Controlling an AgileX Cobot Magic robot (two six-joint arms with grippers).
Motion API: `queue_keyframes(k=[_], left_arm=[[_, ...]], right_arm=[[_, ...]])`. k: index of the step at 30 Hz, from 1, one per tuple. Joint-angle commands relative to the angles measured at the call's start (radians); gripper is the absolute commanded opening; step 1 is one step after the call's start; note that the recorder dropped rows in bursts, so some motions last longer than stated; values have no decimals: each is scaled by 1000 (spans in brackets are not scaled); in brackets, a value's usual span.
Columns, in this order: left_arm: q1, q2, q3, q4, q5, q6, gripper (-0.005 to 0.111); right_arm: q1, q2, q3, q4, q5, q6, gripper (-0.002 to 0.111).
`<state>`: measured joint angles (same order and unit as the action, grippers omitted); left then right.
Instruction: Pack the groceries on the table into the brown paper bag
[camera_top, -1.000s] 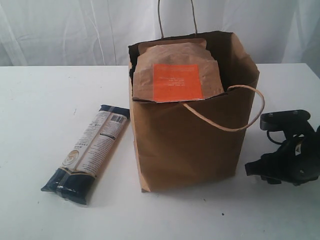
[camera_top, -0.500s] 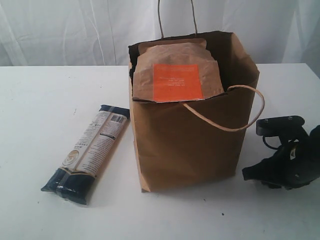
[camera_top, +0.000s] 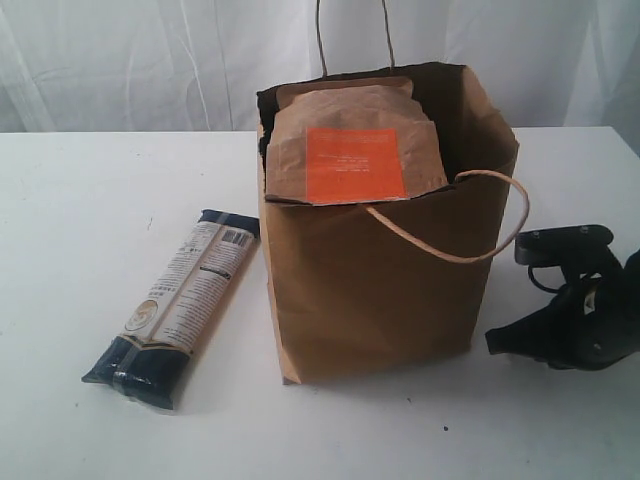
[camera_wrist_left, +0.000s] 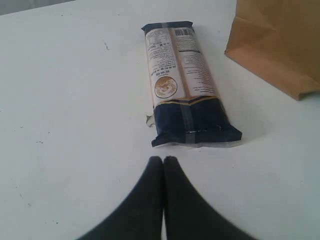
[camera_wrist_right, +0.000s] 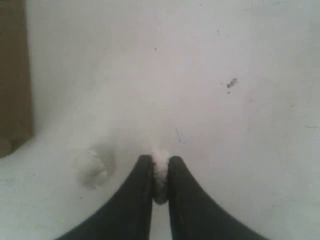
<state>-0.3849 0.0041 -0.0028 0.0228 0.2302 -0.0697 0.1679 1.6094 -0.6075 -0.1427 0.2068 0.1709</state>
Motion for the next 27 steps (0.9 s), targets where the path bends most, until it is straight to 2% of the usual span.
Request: queue_keyframes(k=[1,11,18,23,27], left_arm=[[1,-4,3,-4,3,0,0],[1,-4,3,-4,3,0,0],[1,-4,3,-4,3,0,0],[1,-4,3,-4,3,0,0],[1,-4,3,-4,3,0,0]], right_arm=[[-12,-92,1,-7,61,1,7],[-12,-402,3,-11,240,-9,7],[-12,-678,-3,-9,232,-9,7],[-10,-820,-72,-4,246,-35,7],[16,-842,-167,24,299,-118,7]])
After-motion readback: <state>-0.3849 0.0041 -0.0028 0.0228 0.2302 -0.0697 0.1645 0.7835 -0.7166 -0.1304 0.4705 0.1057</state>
